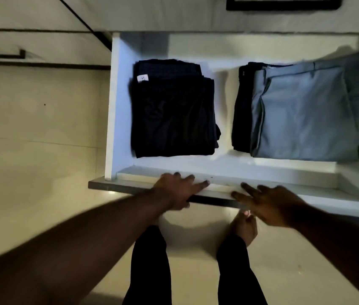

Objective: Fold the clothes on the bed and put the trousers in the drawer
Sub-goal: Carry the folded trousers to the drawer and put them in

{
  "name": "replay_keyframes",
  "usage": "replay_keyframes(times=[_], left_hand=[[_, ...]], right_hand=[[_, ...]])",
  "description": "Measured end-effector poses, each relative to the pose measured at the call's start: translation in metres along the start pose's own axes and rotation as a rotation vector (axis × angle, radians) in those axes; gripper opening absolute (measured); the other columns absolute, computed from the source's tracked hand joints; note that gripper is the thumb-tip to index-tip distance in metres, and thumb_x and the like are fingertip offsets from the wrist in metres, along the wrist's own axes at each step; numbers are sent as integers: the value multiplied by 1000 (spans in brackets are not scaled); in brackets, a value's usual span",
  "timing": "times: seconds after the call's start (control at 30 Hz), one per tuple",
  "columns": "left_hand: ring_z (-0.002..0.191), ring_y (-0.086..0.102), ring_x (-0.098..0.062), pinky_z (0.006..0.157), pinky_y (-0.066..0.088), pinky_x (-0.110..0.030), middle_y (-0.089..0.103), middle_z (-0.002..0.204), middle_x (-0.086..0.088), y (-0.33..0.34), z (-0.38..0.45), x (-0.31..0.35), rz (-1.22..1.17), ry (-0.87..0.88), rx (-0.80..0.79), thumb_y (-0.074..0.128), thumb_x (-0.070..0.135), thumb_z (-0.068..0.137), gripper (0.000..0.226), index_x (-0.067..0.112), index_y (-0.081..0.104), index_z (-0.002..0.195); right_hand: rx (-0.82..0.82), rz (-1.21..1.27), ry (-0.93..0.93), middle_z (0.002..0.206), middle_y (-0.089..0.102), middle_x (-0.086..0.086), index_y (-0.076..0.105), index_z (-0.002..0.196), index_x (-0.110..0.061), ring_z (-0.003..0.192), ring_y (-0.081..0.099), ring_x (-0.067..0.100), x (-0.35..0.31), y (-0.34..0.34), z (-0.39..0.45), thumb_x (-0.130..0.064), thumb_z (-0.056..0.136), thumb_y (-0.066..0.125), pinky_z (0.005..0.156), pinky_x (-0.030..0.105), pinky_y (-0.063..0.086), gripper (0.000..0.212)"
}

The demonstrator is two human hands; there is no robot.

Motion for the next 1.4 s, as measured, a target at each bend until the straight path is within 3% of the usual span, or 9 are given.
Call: replay_keyframes(times=[0.1, 0.23, 0.47, 0.6, 0.67, 0.8, 0.9, 1.07, 1.4], left_hand=[[122, 42, -33, 87, 43, -45, 36, 142, -7, -62, 18, -22, 112, -63, 182, 69, 44, 83, 86, 34, 16, 150], [84, 67, -29, 86, 43, -38, 70, 94, -8, -125, 25, -45, 289, -231, 423, 72, 36, 78, 50, 20, 52, 122], [117, 54, -38, 86, 42, -37, 59, 124, -20, -172, 59, -82, -364, -537, 611, 50, 31, 98, 33, 11, 53, 125], [150, -14, -27, 117, 3, -59, -19, 162, -1, -164, 56, -84, -290, -410, 419, 56, 26, 93, 89, 26, -7, 155], [150, -14, -24, 119, 3, -57, -18, 163, -2, -175, 48, -79, -234, -363, 601, 54, 16, 93, 84, 22, -1, 156], [150, 10, -33, 117, 22, -52, 8, 163, -13, -229, 27, -56, -17, -245, 1144, 50, 6, 88, 74, 14, 18, 155], [149, 10, -32, 118, 19, -48, 12, 163, -8, -258, 33, -50, -4, -228, 1024, 53, 8, 89, 82, 15, 8, 156], [132, 35, -31, 107, 33, -44, 29, 152, -8, -289, 34, -39, -10, -310, 868, 62, 7, 79, 82, 11, 22, 151], [129, 38, -26, 110, 28, -37, 51, 138, -3, -279, -12, 4, -40, -347, 697, 54, 12, 85, 46, 15, 55, 131]], right_hand=[[153, -133, 59, 108, 71, 10, 63, 120, -25, 66, 69, 27, 47, -33, 10, -46, 47, 90, 38, 32, 48, 80], [287, -191, 216, 88, 65, 5, 51, 106, -23, 67, 66, 27, 93, -94, 17, -53, 70, 77, 50, 29, 43, 54], [474, 150, 748, 107, 66, 19, 65, 110, -8, 98, 63, 39, 150, -138, 50, -24, 100, 47, 72, 35, 43, 26], [310, 438, 732, 162, 3, 10, 5, 154, -14, 147, 10, 35, 160, -129, 46, -3, 91, 52, 114, 54, 20, 79], [302, 434, 710, 161, -19, 1, -10, 153, -20, 149, -9, 30, 162, -136, 38, -7, 92, 53, 117, 56, 8, 89], [758, 228, 631, 155, 29, 12, 29, 149, -11, 142, 28, 33, 154, -190, 13, -26, 92, 58, 111, 48, 29, 66], [1003, 6, 638, 134, 47, 15, 44, 136, -12, 121, 46, 38, 142, -223, 4, -23, 84, 66, 97, 49, 41, 58], [627, 79, 601, 150, 36, 13, 21, 151, -16, 138, 32, 35, 156, -241, 20, -26, 85, 68, 115, 50, 20, 81], [302, 176, 593, 129, 52, 19, 40, 138, -11, 122, 45, 38, 94, -235, -9, -13, 82, 56, 104, 52, 37, 59]])
Point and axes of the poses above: each hand's wrist, its own z-axis towards the middle knuckle, its own y-axis out of the palm, x = y × z, the point moved 2 cm from there along z, towards the middle knuckle
